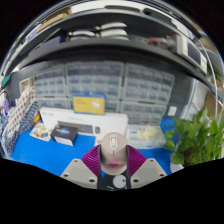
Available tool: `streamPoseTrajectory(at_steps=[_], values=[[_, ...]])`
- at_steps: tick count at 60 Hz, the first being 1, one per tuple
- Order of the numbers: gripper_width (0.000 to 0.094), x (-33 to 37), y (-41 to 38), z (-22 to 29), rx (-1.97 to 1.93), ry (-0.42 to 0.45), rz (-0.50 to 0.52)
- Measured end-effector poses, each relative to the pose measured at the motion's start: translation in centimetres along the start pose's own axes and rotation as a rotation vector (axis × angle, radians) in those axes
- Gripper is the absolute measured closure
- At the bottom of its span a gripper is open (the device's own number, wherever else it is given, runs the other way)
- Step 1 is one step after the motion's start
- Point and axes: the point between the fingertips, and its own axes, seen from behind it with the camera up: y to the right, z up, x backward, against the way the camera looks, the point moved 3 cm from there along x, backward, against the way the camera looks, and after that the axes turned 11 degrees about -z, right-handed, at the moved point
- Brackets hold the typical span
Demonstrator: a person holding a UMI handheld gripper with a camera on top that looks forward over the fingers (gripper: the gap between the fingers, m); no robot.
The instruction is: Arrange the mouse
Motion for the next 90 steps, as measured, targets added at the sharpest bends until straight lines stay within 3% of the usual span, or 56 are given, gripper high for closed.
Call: streamPoseTrajectory(at_steps=[18, 26, 32, 46, 51, 52, 72, 90], values=[[0.0609, -6.6, 5.3, -15.1, 0.035, -0.285, 0.022], [0.0607, -7.5, 5.1, -19.3, 0.051, -0.364, 0.038], [0.0596, -7.6, 5.1, -19.2, 0.01, -0.335, 0.042], [0.0443, -8.0, 5.2, -19.0, -0.008, -0.37, 0.044], [0.0118, -7.8, 6.4, -18.7, 0.036, -0.399, -0.023], [0.0053, -7.6, 6.6, -18.5, 0.043, -0.398, -0.032], [0.0064, 2.2, 1.6, -7.5, 0.027, -0.212, -0.075], [0.0067, 14.3, -10.2, -4.5, -0.018, -0.097, 0.017]])
